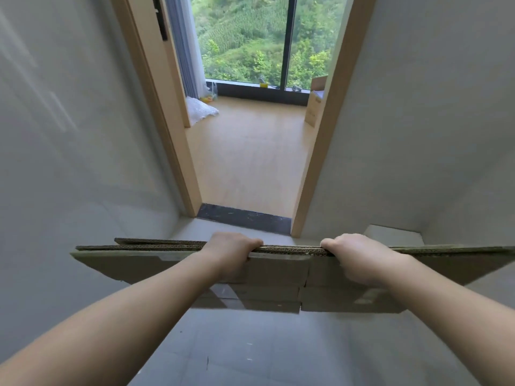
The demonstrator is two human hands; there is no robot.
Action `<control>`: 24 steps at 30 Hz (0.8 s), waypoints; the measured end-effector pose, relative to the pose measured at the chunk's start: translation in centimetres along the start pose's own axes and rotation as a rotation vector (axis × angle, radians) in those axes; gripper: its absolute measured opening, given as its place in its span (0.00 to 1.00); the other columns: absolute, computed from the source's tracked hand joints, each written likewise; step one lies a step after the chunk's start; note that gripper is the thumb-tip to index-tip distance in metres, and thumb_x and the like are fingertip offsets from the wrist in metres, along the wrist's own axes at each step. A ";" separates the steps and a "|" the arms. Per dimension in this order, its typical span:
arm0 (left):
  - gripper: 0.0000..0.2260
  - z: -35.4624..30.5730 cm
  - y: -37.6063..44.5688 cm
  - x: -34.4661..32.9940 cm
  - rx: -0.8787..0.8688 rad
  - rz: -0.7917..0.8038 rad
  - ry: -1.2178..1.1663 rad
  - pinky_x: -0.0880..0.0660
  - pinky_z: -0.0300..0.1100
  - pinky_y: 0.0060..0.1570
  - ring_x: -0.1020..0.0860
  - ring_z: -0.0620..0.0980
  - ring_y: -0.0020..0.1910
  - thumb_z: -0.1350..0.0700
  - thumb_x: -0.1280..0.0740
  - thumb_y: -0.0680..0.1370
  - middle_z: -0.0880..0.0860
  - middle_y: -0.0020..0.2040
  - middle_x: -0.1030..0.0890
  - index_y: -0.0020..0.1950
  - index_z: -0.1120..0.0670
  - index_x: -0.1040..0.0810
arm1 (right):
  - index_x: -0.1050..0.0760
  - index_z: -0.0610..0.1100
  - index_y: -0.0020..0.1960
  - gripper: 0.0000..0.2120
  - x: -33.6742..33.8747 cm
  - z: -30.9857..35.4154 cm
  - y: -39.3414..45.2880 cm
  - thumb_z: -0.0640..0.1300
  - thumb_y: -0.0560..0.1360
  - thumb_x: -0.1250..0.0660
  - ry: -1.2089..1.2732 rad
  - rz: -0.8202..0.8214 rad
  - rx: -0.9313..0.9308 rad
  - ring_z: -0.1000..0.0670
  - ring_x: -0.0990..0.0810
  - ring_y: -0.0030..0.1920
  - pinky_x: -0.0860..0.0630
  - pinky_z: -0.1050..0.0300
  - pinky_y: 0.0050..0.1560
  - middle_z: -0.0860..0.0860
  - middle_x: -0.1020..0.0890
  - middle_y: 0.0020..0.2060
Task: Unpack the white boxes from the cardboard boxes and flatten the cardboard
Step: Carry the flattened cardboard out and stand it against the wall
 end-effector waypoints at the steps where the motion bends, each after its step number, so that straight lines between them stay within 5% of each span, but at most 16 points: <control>1: 0.20 1.2 0.2 0.3 0.033 -0.001 0.006 0.26 0.45 0.45 0.23 0.53 0.53 0.60 0.39 0.76 0.48 0.54 0.20 0.64 0.42 0.31 | 0.30 0.46 0.57 0.16 0.8 0.2 1.7 0.34 0.73 0.45 -0.014 0.002 0.030 0.44 0.24 0.50 0.31 0.55 0.41 0.47 0.24 0.49; 6: 0.18 6.5 0.8 2.2 0.242 0.011 0.032 0.28 0.44 0.46 0.23 0.53 0.52 0.60 0.39 0.76 0.48 0.53 0.19 0.62 0.42 0.28 | 0.32 0.45 0.52 0.10 3.5 1.4 10.3 0.34 0.74 0.43 -0.060 0.035 0.231 0.45 0.25 0.45 0.30 0.54 0.41 0.49 0.28 0.43; 13: 0.21 10.9 -0.7 3.8 0.653 0.106 0.034 0.31 0.43 0.44 0.22 0.54 0.55 0.57 0.39 0.75 0.49 0.56 0.19 0.65 0.38 0.31 | 0.30 0.40 0.56 0.12 7.3 4.9 20.2 0.34 0.73 0.39 -0.170 0.002 0.580 0.44 0.23 0.47 0.26 0.53 0.42 0.45 0.25 0.50; 24: 0.27 17.0 -14.8 5.3 1.170 0.050 -0.014 0.30 0.43 0.47 0.23 0.57 0.57 0.61 0.41 0.76 0.52 0.62 0.22 0.72 0.38 0.36 | 0.29 0.43 0.55 0.13 15.1 22.0 22.9 0.33 0.72 0.41 -0.412 -0.139 1.034 0.41 0.24 0.47 0.33 0.55 0.36 0.46 0.27 0.44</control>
Point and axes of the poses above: each hand's wrist, its own y-axis towards the middle knuckle, its own x-axis out of the back of the hand, z = x × y, the point moved 7 cm from there along y, towards the middle knuckle
